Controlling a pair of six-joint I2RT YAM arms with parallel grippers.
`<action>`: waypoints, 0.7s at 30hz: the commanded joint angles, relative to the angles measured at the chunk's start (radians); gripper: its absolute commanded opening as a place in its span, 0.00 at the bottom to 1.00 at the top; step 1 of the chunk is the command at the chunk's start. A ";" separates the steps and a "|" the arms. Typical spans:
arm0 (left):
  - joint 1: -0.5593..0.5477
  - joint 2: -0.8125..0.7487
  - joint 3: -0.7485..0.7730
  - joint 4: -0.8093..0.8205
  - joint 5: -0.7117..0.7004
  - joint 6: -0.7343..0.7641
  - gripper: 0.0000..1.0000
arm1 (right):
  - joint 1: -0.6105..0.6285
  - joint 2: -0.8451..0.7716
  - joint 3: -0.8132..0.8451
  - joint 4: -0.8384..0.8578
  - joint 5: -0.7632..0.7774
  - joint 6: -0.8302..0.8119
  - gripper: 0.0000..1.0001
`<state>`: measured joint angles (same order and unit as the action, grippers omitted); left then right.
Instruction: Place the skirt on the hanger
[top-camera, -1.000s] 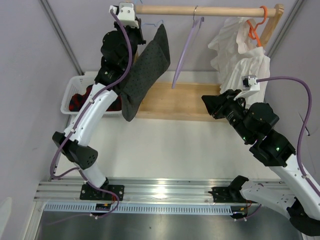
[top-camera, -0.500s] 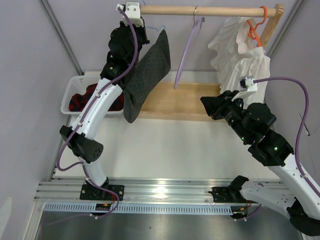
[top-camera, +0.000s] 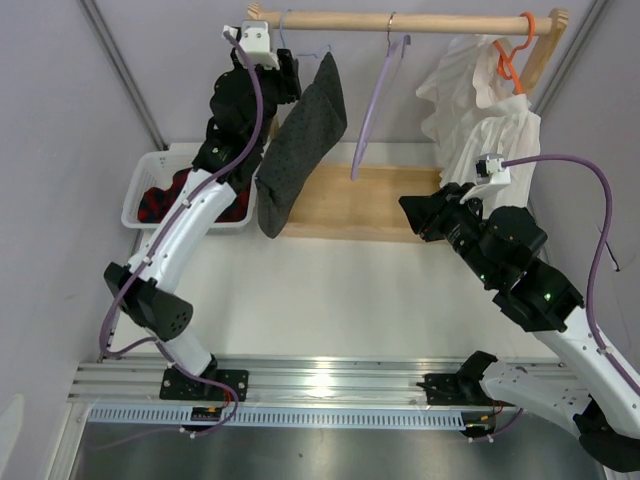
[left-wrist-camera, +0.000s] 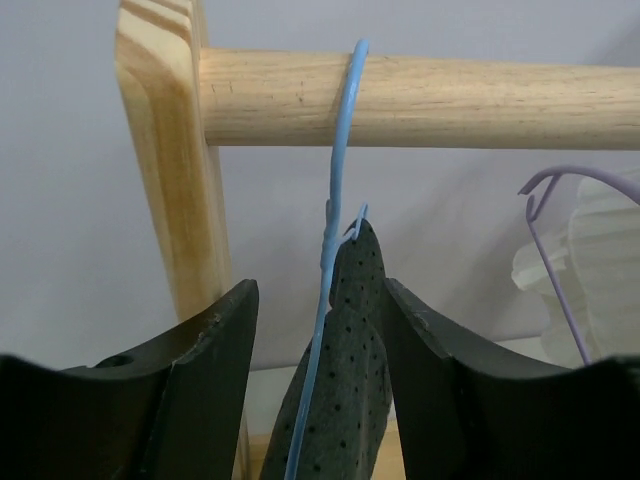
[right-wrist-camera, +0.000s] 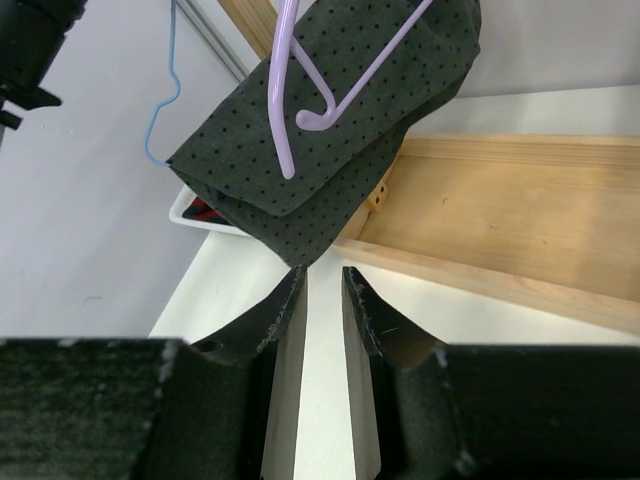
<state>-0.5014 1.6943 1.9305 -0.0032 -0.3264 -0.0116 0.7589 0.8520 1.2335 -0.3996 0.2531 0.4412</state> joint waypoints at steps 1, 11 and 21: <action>0.008 -0.114 -0.024 0.023 0.055 -0.028 0.59 | -0.003 -0.010 -0.002 0.016 -0.005 0.014 0.26; 0.008 -0.419 -0.251 -0.121 0.159 -0.079 0.64 | -0.003 -0.010 -0.028 -0.037 0.020 0.022 0.42; 0.003 -0.821 -0.720 -0.228 0.285 -0.221 0.77 | -0.004 -0.004 -0.111 -0.088 0.018 0.045 0.65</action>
<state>-0.5014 0.9169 1.2991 -0.1730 -0.1074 -0.1581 0.7589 0.8562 1.1500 -0.4774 0.2649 0.4713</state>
